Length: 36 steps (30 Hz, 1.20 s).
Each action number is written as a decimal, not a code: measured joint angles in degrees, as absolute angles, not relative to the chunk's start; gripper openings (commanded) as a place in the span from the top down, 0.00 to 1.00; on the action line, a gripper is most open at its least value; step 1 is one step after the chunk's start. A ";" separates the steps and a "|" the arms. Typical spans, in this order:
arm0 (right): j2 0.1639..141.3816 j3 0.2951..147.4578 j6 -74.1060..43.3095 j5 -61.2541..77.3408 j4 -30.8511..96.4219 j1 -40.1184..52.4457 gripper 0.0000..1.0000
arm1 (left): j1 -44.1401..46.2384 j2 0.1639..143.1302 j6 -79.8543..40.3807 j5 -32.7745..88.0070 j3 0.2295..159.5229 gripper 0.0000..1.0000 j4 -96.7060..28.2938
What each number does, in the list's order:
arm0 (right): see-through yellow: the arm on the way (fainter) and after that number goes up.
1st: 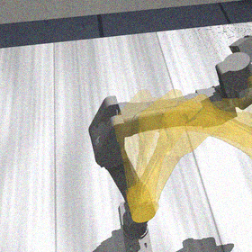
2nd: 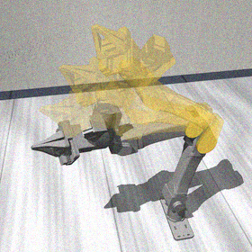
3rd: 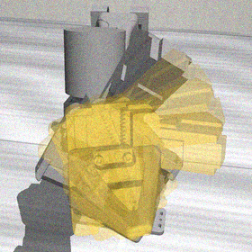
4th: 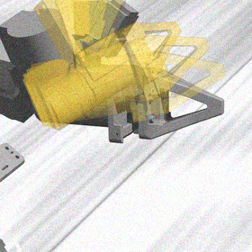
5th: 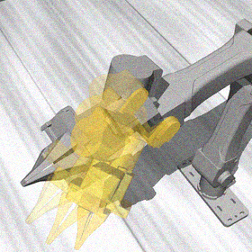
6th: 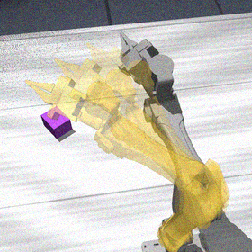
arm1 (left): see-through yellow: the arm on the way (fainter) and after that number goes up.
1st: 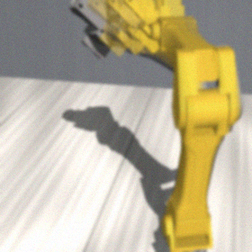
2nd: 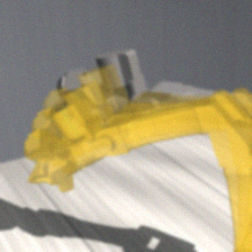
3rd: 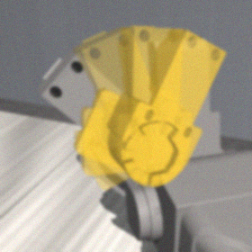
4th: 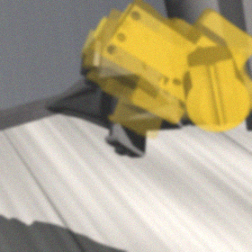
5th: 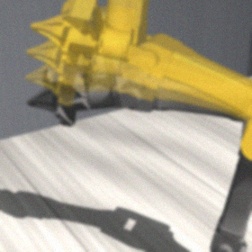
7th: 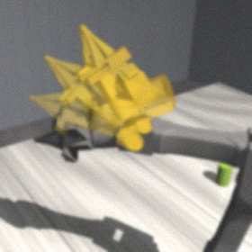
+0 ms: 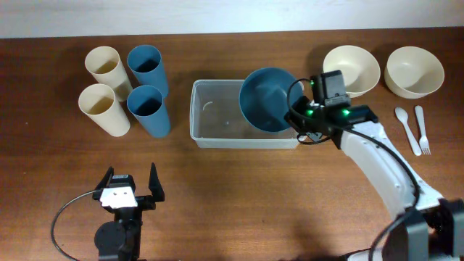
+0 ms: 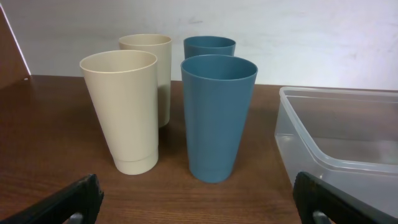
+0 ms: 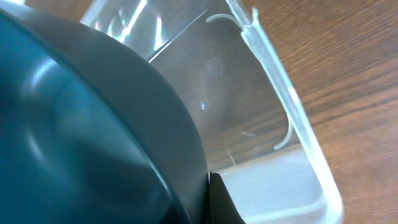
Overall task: Pack container
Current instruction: 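Lift the blue bowl and lower it into the clear container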
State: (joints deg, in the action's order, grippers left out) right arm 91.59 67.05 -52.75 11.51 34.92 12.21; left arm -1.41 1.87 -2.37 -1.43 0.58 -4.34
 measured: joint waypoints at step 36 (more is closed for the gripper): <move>98.48 67.05 -55.48 1.89 31.42 18.44 0.92 | -1.41 1.87 -2.37 -1.45 0.58 0.00 -4.34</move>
